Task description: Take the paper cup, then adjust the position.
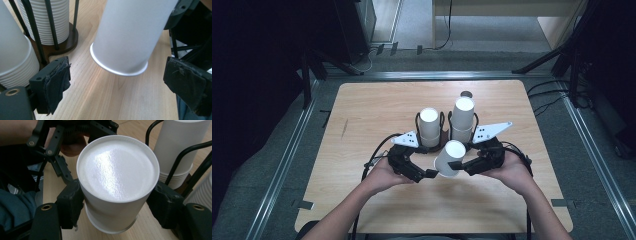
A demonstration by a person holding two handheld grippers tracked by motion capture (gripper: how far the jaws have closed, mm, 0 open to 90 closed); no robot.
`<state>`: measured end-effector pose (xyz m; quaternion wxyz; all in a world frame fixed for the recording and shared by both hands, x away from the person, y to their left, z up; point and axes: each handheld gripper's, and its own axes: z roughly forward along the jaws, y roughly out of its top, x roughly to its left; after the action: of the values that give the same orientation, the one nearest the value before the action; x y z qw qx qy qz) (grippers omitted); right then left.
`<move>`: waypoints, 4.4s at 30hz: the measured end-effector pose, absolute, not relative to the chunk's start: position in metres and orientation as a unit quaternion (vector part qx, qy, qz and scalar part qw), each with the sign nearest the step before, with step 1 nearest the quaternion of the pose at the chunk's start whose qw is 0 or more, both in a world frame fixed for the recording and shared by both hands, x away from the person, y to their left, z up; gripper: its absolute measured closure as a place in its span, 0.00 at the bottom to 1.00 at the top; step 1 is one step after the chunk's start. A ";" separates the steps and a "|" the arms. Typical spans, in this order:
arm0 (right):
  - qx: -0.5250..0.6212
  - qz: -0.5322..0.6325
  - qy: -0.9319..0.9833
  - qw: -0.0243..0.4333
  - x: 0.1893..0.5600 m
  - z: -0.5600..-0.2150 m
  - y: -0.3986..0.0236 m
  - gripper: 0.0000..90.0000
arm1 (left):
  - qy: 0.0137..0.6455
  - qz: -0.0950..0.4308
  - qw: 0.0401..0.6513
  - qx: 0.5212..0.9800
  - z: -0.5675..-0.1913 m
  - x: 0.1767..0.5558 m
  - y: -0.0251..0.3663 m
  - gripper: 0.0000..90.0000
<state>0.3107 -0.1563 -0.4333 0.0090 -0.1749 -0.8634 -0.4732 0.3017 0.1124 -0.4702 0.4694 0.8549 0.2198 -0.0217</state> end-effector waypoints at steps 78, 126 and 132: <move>-0.162 -0.498 -0.851 0.043 0.311 -0.437 -0.136 0.20 | 0.178 -0.030 0.471 0.863 -0.475 0.298 0.105 0.31; -0.136 -0.459 -0.878 0.016 0.318 -0.463 -0.125 0.25 | 0.089 0.010 0.228 0.969 -0.461 0.322 0.092 0.31; -0.125 -0.450 -0.884 0.020 0.316 -0.466 -0.117 0.27 | 0.076 0.006 0.225 0.971 -0.463 0.318 0.084 0.31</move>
<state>0.3157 -0.1165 -0.4663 0.0197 -0.1251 -0.8838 -0.4504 0.3179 0.0837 -0.4631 0.2250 0.9714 0.0756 0.0061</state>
